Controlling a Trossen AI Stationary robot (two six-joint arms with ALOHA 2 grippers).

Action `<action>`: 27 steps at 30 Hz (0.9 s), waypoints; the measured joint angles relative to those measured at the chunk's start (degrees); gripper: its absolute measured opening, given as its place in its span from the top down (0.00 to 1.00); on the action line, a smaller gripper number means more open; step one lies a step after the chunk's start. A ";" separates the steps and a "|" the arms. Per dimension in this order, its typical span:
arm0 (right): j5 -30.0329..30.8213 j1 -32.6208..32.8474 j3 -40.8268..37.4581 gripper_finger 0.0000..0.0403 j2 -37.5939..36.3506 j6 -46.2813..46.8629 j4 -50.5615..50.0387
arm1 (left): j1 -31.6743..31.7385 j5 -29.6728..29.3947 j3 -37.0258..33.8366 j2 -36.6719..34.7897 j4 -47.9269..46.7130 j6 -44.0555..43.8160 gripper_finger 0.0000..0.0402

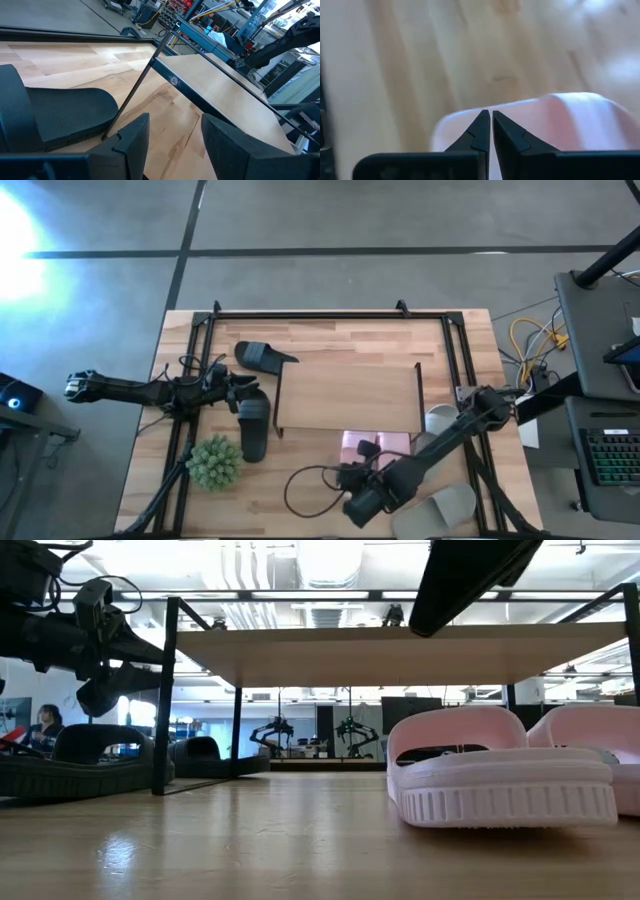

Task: Pick and place slides into the shelf
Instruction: Put the bottom black slide to the center of the table

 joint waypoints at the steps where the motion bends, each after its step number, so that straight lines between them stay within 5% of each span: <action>1: 0.25 0.00 0.62 0.97 -0.18 0.11 -2.25 | -0.01 0.00 0.00 0.00 0.00 -0.01 0.59; 6: 5.24 0.02 4.73 0.97 -1.99 4.40 -11.55 | 0.02 0.00 0.00 0.01 0.00 -0.02 0.59; 18: 19.19 -0.61 9.70 0.97 -18.84 8.43 -11.24 | 0.02 -1.26 0.10 -0.04 2.78 -0.01 0.59; 24: 25.67 -1.71 8.43 0.97 -26.63 4.74 -14.93 | -0.03 1.62 0.24 -0.07 15.14 -8.06 0.59; 27: 26.60 -3.49 8.19 0.97 -29.82 3.17 -18.68 | -0.03 -2.00 0.22 0.15 23.97 -12.30 0.59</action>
